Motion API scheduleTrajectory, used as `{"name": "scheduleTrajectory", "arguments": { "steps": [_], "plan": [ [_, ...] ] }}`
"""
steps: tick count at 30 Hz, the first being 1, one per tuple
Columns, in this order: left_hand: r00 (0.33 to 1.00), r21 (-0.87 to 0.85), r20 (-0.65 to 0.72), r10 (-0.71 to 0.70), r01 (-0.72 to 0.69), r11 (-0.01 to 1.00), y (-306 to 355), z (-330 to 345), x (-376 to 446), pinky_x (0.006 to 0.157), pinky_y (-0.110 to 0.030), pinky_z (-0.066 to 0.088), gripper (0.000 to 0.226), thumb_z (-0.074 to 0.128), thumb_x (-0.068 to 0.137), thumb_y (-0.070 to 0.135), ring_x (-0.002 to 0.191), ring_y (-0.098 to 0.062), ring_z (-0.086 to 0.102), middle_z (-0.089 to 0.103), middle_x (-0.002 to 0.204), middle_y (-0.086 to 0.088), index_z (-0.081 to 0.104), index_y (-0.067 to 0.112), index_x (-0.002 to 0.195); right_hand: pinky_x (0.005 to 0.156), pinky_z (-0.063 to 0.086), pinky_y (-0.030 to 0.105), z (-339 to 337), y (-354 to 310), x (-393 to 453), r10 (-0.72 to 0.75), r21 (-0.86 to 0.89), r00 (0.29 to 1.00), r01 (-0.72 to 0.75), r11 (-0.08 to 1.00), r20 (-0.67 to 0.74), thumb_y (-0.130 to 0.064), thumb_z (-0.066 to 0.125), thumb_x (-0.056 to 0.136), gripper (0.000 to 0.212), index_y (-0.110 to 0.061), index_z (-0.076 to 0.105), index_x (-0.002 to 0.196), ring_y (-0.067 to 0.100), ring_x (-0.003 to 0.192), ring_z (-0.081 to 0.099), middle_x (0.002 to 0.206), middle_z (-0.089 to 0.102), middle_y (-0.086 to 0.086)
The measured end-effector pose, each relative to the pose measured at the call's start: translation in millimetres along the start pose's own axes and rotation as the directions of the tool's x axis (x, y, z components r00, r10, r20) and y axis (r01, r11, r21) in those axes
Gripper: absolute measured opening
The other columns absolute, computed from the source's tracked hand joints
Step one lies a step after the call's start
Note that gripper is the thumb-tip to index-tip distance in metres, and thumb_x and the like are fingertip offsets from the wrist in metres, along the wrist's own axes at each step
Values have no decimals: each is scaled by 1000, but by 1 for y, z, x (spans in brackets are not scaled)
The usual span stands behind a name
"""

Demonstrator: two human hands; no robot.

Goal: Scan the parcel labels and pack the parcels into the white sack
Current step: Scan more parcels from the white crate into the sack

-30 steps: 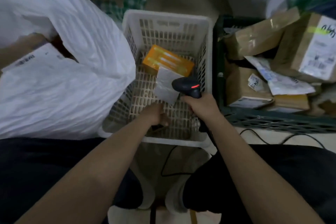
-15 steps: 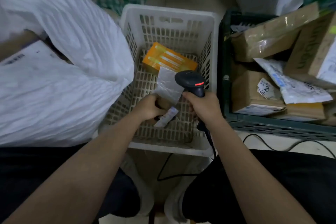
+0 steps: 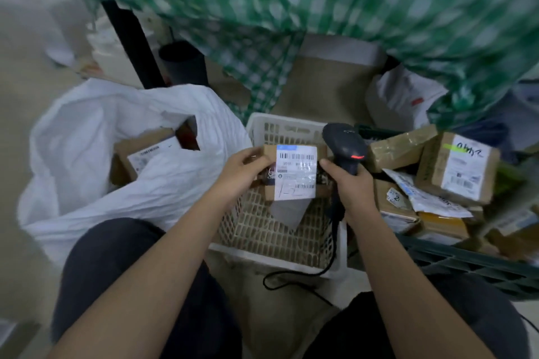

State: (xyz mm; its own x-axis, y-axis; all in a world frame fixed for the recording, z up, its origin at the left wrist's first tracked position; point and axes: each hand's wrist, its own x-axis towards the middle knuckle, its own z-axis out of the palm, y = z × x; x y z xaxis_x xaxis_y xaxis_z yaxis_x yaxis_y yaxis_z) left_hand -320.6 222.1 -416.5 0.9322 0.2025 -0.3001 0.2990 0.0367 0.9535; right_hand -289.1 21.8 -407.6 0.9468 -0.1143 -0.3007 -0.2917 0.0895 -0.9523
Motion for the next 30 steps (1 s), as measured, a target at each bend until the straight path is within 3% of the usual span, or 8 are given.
{"name": "scheduleTrajectory", "arguments": {
  "steps": [3, 5, 8, 11, 13, 21, 30],
  "plan": [
    [999, -27, -17, 42, -42, 999, 22, -11, -21, 73, -28, 56, 36, 64, 91, 25, 97, -19, 68, 68, 113, -7, 57, 14, 124, 72, 49, 28, 9, -20, -18, -76, -40, 997, 77, 996, 22, -15, 77, 81, 23, -8, 69, 102, 17, 86, 66, 94, 71, 5],
    [995, 5, -50, 90, -90, 996, 33, -19, -30, 79, -30, 56, 36, 65, 90, 22, 99, -18, 66, 65, 114, -7, 56, 13, 124, 74, 51, 34, 14, -33, -28, -150, -106, 988, 152, 983, 21, -21, 76, 81, 12, -18, 67, 88, 17, 82, 66, 87, 71, 4],
    [980, 16, -145, 139, -138, 990, 46, -31, -37, 89, -32, 52, 37, 67, 89, 24, 100, -14, 62, 62, 114, -2, 54, 15, 123, 71, 51, 35, 17, -45, -46, -220, -242, 973, 231, 942, 75, -30, 76, 79, 16, -19, 65, 79, 19, 75, 65, 79, 70, 6],
    [958, -5, -218, 186, -191, 982, 57, -41, -43, 77, -21, 49, 34, 67, 89, 21, 94, -7, 61, 63, 110, 2, 54, 15, 120, 52, 46, 24, 14, -49, -67, -174, -294, 966, 226, 929, 193, -20, 76, 80, 18, -12, 64, 70, 16, 55, 57, 63, 63, 7],
    [949, -23, -247, 194, -206, 978, 60, -45, -45, 80, -23, 51, 37, 68, 89, 20, 100, -12, 62, 63, 113, -1, 54, 13, 122, 45, 44, 20, 12, -48, -78, -146, -338, 961, 222, 915, 236, -17, 74, 82, 18, -10, 63, 70, 10, 46, 54, 57, 60, 3],
    [934, -33, -293, 207, -226, 974, 63, -57, -48, 92, -33, 53, 44, 69, 87, 22, 107, -18, 62, 62, 120, -3, 52, 14, 127, 53, 48, 30, 12, -49, -95, -131, -356, 949, 233, 905, 288, -14, 70, 81, 20, -9, 61, 64, 16, 47, 56, 48, 57, 1],
    [918, -23, -322, 232, -252, 967, 66, -68, -53, 90, -32, 52, 42, 69, 88, 22, 108, -16, 60, 61, 121, -1, 51, 17, 126, 51, 45, 28, 23, -47, -95, -132, -339, 938, 244, 909, 322, -13, 69, 78, 21, -6, 60, 60, 17, 48, 55, 53, 57, 10]
  ]
}}
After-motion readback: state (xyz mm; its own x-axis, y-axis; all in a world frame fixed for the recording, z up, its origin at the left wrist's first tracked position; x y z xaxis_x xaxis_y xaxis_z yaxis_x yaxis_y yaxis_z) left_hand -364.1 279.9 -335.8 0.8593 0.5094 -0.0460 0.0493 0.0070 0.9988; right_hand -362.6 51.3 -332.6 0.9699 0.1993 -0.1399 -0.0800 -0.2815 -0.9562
